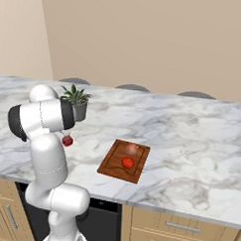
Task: Place the avocado, onion, tomato, and bell pepper on the cutting board.
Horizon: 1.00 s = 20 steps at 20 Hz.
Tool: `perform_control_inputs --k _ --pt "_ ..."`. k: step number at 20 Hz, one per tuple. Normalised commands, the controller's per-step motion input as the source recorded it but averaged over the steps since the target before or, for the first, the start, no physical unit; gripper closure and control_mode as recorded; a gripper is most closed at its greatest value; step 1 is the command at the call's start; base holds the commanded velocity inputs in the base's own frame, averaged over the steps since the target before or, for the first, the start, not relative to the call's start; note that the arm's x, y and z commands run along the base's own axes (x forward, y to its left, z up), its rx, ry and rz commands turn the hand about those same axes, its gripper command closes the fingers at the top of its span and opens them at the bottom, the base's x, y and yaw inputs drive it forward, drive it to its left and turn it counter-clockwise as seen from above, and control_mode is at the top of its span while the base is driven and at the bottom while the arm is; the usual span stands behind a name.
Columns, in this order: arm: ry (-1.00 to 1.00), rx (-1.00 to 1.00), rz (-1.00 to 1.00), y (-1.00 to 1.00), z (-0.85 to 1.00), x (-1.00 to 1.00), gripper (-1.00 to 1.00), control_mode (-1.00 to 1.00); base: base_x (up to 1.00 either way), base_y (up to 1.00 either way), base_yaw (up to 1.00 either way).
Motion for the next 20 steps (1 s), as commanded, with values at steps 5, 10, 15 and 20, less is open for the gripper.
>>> perform_control_inputs --k 5,10,15,20 --pt "0.02 -0.09 0.0 -0.22 -0.23 0.0 -1.0 -1.0 0.0 0.0 0.0" --pt "0.04 -0.02 0.0 -0.31 0.0 -0.12 -1.0 -1.0 0.0 0.0 0.0" --pt "0.02 0.0 0.0 -0.2 0.08 -0.14 -1.0 -1.0 0.0 0.0 0.0" --pt "-0.03 0.01 0.01 -0.01 0.0 -0.19 -1.0 -1.0 0.0 0.0 0.0"
